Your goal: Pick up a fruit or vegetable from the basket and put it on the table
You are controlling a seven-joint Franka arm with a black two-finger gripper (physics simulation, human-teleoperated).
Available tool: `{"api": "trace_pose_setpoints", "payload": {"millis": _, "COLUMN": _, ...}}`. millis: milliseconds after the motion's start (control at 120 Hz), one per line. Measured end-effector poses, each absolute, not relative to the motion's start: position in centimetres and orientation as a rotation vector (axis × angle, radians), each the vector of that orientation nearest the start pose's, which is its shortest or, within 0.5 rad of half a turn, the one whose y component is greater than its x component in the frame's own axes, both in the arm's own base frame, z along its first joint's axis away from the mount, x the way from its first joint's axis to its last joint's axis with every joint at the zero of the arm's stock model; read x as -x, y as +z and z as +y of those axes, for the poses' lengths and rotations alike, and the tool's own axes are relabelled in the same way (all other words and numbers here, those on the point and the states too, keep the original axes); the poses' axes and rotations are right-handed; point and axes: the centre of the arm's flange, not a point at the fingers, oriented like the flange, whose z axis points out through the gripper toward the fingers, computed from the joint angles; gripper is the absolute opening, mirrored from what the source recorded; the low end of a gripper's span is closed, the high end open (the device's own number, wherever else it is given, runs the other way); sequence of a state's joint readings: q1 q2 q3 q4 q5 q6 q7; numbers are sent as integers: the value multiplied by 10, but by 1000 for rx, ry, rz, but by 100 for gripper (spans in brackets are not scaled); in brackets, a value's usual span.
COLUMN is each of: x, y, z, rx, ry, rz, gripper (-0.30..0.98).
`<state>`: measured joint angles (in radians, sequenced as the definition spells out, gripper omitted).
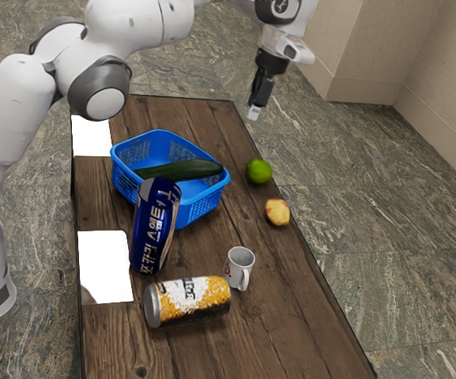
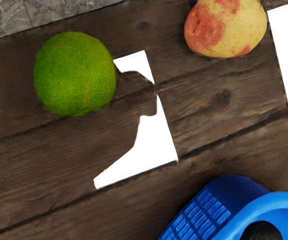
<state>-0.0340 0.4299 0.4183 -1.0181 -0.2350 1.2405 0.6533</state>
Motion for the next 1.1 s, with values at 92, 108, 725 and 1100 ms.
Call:
{"api": "trace_pose_setpoints", "payload": {"millis": 92, "x": -630, "y": 613, "z": 147, "rx": 3165, "ry": 72, "rz": 724, "gripper": 68}}
{"api": "trace_pose_setpoints", "payload": {"millis": 108, "x": -632, "y": 614, "z": 147, "rx": 3154, "ry": 53, "rz": 751, "gripper": 68}}
{"api": "trace_pose_setpoints", "payload": {"millis": 725, "x": -386, "y": 886, "z": 198, "rx": 2780, "ry": -481, "rz": 1084, "gripper": 68}}
{"api": "trace_pose_setpoints", "payload": {"millis": 1100, "x": -249, "y": 671, "z": 186, "rx": 2917, "ry": -403, "rz": 1594, "gripper": 69}}
